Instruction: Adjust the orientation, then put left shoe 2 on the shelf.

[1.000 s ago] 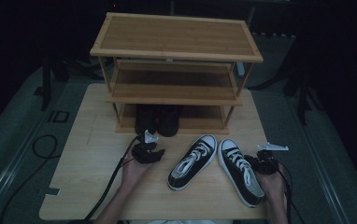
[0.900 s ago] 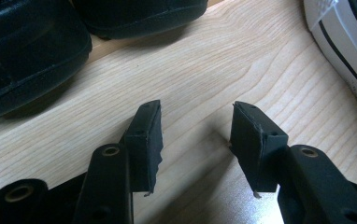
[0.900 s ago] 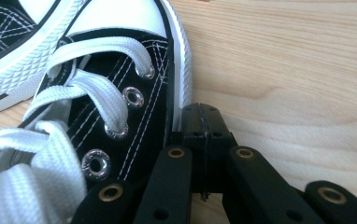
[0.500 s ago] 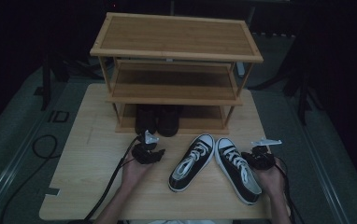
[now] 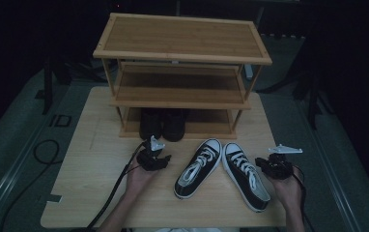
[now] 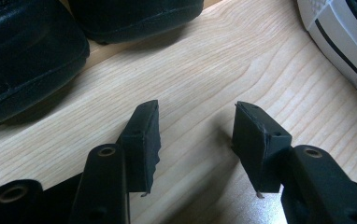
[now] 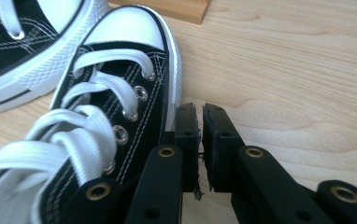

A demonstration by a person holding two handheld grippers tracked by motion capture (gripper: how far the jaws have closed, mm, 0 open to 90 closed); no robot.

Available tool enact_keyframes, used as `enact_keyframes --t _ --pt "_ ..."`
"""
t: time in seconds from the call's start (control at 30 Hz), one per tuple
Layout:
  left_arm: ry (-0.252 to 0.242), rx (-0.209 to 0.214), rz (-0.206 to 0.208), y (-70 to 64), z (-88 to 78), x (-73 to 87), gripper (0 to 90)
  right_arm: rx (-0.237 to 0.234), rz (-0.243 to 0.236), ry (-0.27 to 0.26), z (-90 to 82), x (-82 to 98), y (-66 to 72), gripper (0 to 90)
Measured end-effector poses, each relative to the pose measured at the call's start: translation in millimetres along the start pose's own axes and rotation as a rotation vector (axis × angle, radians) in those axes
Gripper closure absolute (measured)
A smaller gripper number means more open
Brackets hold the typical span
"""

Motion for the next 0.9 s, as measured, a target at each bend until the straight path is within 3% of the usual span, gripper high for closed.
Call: enact_keyframes --t 0.23,0.57,0.9 --pt "-0.001 0.000 0.001 0.0 0.0 0.1 51.5 -0.009 -0.004 -0.026 -15.4 -2.4 5.4 79.6" --pt "-0.004 0.000 -0.001 -0.2 0.2 0.2 51.4 -0.058 -0.024 -0.071 -43.4 -2.1 19.6 76.7" --pt "-0.007 0.001 -0.002 0.0 0.3 0.1 51.3 -0.077 -0.069 -0.038 -52.9 8.3 32.3 74.3"
Point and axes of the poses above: each handheld gripper's, and its own axes: z roughly forward along the jaws, x roughly out of its underside, y roughly to its left, the point moved 7 cm from there along z, roughly forward along the jaws, and after that the axes turned 3 degrees about -z, right-handed, at the moved point
